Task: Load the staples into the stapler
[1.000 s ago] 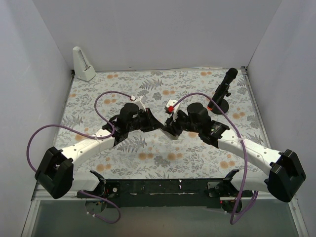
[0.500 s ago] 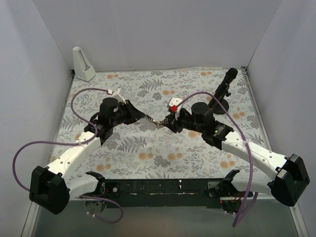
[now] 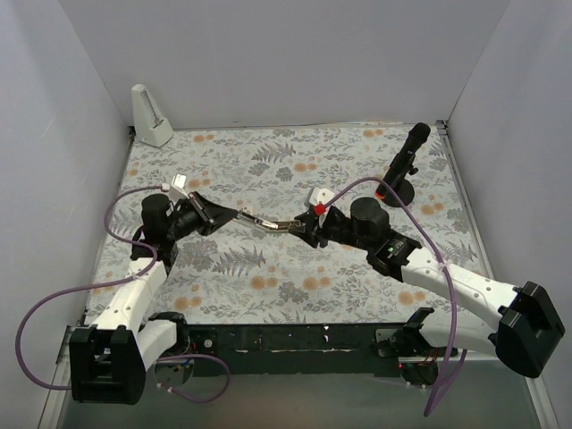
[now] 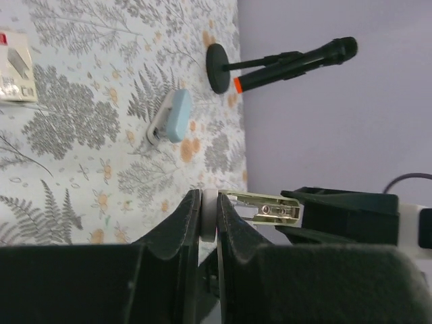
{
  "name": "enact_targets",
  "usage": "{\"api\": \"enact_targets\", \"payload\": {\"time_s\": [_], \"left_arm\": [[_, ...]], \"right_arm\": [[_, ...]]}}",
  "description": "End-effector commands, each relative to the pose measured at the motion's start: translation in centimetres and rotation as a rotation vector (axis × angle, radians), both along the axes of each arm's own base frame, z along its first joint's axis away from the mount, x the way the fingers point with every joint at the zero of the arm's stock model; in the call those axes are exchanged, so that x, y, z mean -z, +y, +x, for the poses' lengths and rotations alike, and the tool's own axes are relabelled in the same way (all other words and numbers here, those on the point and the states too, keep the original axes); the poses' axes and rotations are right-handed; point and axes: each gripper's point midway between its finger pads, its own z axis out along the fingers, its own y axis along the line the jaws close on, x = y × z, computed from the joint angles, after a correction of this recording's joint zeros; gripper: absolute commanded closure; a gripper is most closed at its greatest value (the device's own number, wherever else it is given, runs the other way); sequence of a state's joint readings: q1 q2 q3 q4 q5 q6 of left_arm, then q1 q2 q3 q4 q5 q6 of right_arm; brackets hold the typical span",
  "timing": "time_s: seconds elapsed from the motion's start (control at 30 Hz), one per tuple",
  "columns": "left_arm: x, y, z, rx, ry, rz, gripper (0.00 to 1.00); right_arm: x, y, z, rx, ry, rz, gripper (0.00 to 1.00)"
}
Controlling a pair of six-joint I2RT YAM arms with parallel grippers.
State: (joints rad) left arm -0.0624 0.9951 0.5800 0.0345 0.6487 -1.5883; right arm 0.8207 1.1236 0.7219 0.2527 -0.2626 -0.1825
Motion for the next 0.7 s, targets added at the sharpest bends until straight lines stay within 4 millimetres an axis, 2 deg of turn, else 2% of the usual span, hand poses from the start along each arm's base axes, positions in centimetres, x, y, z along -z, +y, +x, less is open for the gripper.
{"api": "enact_targets", "payload": {"time_s": [0.0,0.03,0.07,0.13,0.17,0.27,0.43,0.53,0.67], "left_arm": [[-1.7,2.9,0.7,-0.106,0.017,-0.258,1.0],[-2.5,2.7,0.6,-0.089,-0.025,-0.289,1.0],[-1.8,2.5,0.0,-0.073,0.004,-0.324,1.0],[-2.5,2.3,-0.3,-0.06,0.005,-0.38,1.0],[-2.5,2.2,-0.4,-0.057,0.009,-0.39,1.0],[-3.1,2.2,-0.9,-0.055,-0.002,-0.403,1.0],[-3.6,2.4,-1.3,-0.071,0.001,-0.449,1.0],[-3.1,2.6,-1.3,-0.082,0.014,-0.463,1.0],[-2.3,2.8,-1.3,-0.109,0.034,-0.485,1.0]], "right_arm": [[-0.4,-2.0,1.0,0.096,-0.058,0.027,0.99],[-0.7,-2.1,0.9,0.098,-0.066,0.041,0.99],[0.0,-2.2,0.6,0.093,-0.061,0.043,0.99],[-0.5,-2.2,0.4,0.085,-0.074,0.076,0.99],[0.3,-2.2,0.1,0.077,-0.064,0.073,0.99],[0.4,-2.1,-0.3,0.061,-0.058,0.095,0.99],[1.7,-2.5,-0.9,0.063,-0.042,0.112,0.99],[3.0,-3.0,-1.2,0.068,-0.029,0.099,0.99],[3.6,-3.3,-1.5,0.075,-0.024,0.103,0.99]]}}
